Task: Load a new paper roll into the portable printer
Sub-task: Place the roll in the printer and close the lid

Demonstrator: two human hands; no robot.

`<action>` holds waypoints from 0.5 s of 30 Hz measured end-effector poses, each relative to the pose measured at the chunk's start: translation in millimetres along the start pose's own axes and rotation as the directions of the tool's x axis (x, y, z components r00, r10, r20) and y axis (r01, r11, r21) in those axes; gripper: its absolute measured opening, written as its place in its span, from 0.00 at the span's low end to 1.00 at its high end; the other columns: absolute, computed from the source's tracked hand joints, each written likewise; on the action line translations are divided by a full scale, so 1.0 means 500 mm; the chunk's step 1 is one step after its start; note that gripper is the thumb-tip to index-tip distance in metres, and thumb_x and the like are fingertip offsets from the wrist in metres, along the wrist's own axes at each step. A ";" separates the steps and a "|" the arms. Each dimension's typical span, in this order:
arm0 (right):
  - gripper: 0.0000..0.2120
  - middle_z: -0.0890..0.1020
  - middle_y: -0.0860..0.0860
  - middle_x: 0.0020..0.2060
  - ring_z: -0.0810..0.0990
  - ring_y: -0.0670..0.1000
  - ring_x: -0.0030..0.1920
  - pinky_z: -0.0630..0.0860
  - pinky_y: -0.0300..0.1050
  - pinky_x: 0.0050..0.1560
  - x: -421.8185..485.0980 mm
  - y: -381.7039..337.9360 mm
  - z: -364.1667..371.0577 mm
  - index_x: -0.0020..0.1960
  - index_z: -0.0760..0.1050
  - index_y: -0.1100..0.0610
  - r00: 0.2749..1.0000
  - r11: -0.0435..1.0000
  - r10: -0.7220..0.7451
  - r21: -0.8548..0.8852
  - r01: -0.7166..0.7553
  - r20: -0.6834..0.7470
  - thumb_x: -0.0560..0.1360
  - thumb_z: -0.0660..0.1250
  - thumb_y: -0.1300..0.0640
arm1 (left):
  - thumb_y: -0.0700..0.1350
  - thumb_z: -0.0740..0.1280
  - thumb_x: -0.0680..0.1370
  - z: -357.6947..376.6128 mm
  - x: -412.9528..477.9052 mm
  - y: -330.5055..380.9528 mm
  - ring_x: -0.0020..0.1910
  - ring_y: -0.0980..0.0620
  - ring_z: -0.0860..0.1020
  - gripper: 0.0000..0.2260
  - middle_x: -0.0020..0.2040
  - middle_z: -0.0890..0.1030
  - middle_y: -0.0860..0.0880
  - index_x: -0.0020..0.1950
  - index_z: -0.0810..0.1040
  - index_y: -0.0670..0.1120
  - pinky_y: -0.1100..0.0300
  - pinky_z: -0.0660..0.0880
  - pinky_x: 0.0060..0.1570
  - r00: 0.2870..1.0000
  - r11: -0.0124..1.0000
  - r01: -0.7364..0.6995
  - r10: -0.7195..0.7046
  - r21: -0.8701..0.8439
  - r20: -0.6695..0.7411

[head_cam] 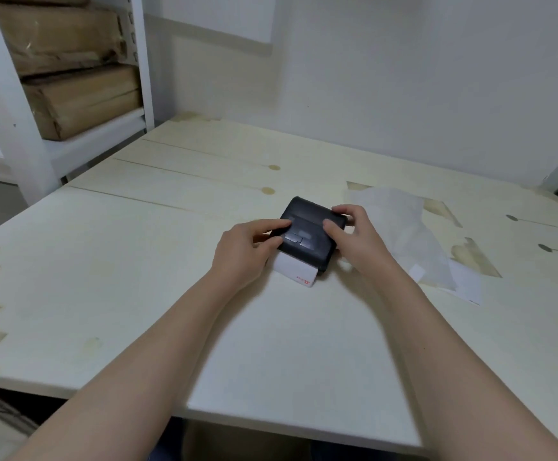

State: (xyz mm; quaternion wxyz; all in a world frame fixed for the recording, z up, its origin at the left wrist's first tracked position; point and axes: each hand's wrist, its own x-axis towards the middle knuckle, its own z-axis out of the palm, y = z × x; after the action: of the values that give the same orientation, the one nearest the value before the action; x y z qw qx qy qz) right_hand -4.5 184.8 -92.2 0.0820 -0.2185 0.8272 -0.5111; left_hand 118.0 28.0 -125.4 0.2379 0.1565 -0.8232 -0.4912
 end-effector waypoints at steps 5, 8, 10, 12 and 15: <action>0.18 0.78 0.49 0.45 0.76 0.47 0.40 0.70 0.42 0.39 -0.010 -0.008 -0.024 0.60 0.67 0.49 0.993 0.995 0.084 -0.066 -0.079 0.078 0.76 0.66 0.43 | 0.39 0.67 0.78 -0.009 0.012 -0.006 0.59 0.62 0.79 0.23 0.63 0.82 0.57 0.70 0.73 0.59 0.58 0.74 0.61 0.997 0.993 -0.019 0.027 -0.114 0.069; 0.21 0.79 0.49 0.47 0.79 0.48 0.42 0.75 0.45 0.44 -0.005 -0.013 -0.040 0.63 0.68 0.46 0.983 0.987 0.136 -0.097 -0.124 0.123 0.74 0.67 0.41 | 0.42 0.70 0.77 -0.015 0.020 -0.008 0.62 0.63 0.77 0.26 0.60 0.83 0.60 0.72 0.70 0.62 0.58 0.71 0.65 0.997 0.997 -0.020 0.026 -0.078 0.069; 0.21 0.79 0.49 0.47 0.79 0.48 0.44 0.77 0.48 0.50 0.000 -0.012 -0.040 0.64 0.68 0.46 0.987 0.989 0.124 -0.089 -0.115 0.102 0.74 0.67 0.43 | 0.44 0.72 0.76 -0.015 0.024 -0.006 0.66 0.63 0.73 0.30 0.60 0.82 0.60 0.74 0.67 0.61 0.59 0.67 0.67 0.999 0.999 -0.022 0.023 -0.045 0.036; 0.21 0.79 0.49 0.49 0.80 0.50 0.48 0.77 0.50 0.55 0.002 -0.005 -0.030 0.65 0.68 0.47 0.995 0.996 0.092 -0.016 -0.092 0.046 0.74 0.67 0.45 | 0.45 0.74 0.74 -0.012 0.025 -0.003 0.67 0.60 0.71 0.36 0.65 0.78 0.59 0.77 0.61 0.58 0.61 0.65 0.65 1.000 1.000 0.000 -0.001 -0.022 -0.016; 0.19 0.80 0.49 0.49 0.80 0.51 0.50 0.77 0.49 0.55 0.002 0.011 -0.004 0.64 0.69 0.49 0.993 0.975 0.065 0.217 -0.042 -0.099 0.74 0.68 0.49 | 0.49 0.75 0.73 0.002 0.022 0.013 0.71 0.57 0.68 0.42 0.73 0.70 0.54 0.80 0.54 0.53 0.59 0.65 0.68 0.994 0.988 0.068 -0.080 -0.139 -0.078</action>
State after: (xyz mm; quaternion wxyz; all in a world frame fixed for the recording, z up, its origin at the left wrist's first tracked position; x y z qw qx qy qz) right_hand -7.6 188.0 -95.7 0.0751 -0.1588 0.7760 -0.6057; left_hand 108.1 26.3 -117.4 0.2637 0.1908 -0.7708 -0.5477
